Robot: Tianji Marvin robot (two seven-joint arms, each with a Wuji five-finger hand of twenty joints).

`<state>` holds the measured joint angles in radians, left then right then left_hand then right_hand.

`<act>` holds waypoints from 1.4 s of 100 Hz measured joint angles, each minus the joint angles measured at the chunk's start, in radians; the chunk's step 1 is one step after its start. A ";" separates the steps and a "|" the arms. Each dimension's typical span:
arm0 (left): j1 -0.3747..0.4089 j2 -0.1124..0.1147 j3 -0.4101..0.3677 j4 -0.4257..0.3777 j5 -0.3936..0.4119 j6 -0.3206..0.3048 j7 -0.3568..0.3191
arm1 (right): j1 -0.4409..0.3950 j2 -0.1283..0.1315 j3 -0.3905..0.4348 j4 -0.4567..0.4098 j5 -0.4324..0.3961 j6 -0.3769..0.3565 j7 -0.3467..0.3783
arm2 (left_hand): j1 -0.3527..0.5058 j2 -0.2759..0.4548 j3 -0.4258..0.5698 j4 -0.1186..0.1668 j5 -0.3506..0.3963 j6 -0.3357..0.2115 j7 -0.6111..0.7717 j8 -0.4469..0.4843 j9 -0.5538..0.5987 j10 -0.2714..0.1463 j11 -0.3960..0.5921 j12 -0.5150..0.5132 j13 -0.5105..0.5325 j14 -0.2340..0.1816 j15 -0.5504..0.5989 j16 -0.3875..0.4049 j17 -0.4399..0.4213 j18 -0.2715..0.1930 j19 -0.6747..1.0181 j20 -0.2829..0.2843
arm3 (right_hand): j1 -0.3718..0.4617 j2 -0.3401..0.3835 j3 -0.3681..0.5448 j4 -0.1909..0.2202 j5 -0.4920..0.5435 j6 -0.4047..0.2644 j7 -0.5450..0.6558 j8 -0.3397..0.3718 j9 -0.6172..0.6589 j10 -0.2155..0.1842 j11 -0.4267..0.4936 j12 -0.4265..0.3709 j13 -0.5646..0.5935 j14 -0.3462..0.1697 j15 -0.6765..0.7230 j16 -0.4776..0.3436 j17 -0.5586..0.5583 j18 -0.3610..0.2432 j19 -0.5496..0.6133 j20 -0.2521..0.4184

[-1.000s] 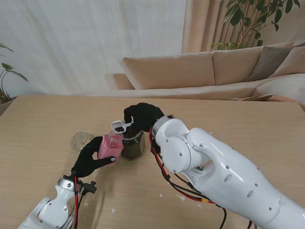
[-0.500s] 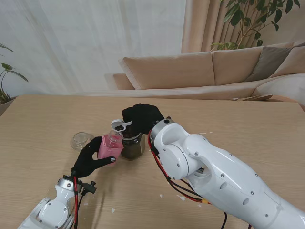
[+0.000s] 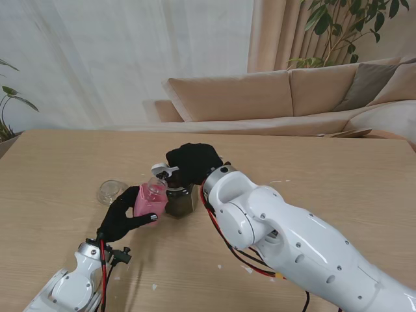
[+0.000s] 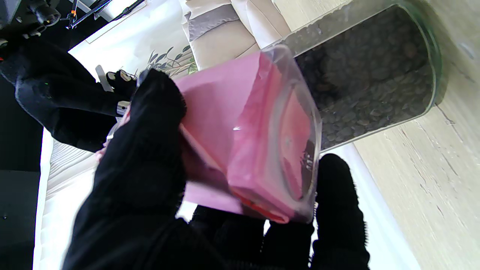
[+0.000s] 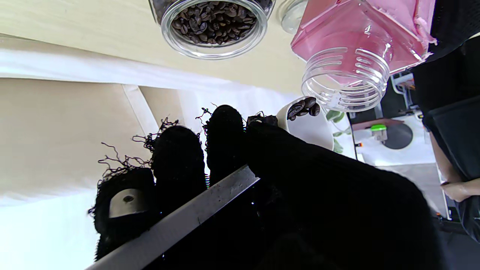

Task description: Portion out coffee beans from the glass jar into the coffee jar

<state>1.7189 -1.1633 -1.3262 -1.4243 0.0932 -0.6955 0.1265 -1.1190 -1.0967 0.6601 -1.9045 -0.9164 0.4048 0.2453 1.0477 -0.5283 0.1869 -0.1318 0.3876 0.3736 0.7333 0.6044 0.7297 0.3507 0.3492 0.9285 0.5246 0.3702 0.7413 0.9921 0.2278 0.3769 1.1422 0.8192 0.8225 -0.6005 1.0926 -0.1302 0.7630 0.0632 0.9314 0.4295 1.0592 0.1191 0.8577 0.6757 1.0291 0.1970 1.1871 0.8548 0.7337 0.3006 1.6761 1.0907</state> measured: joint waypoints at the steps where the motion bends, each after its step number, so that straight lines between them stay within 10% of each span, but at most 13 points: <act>1: 0.000 0.000 0.000 0.000 0.000 0.000 0.000 | 0.000 0.000 0.000 0.000 -0.001 0.000 0.000 | 0.000 0.000 0.000 0.000 0.000 0.000 0.000 0.000 0.000 0.000 0.000 0.000 0.000 0.000 0.000 0.000 0.000 0.000 0.000 0.000 | 0.000 0.000 0.000 0.000 0.000 0.000 0.000 0.000 0.000 0.000 0.000 0.000 0.000 0.000 0.000 0.000 0.001 0.000 0.000 0.000; 140: -0.007 0.001 0.000 0.005 0.003 0.001 -0.001 | 0.003 0.008 0.021 -0.025 0.084 0.012 0.056 | 0.000 0.000 0.000 -0.001 0.000 0.000 0.000 0.000 0.000 0.000 0.000 0.000 0.000 0.000 -0.001 0.000 0.000 0.000 0.000 0.000 | 0.000 0.118 -0.143 0.026 0.013 -0.023 0.000 -0.053 0.001 -0.001 -0.014 -0.101 -0.007 0.000 -0.063 -0.012 0.015 -0.022 0.000 0.000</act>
<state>1.7121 -1.1627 -1.3259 -1.4190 0.0959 -0.6944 0.1256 -1.1164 -1.0886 0.6808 -1.9294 -0.8323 0.4173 0.3010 1.0477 -0.5283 0.1869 -0.1324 0.3876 0.3736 0.7333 0.6043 0.7297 0.3507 0.3492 0.9285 0.5246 0.3700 0.7406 0.9921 0.2277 0.3769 1.1421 0.8192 0.8225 -0.4821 0.9494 -0.1038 0.7758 0.0398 0.9317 0.3763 1.0604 0.1180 0.8437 0.5744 1.0222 0.1970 1.1241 0.8430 0.7490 0.2787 1.6765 1.0905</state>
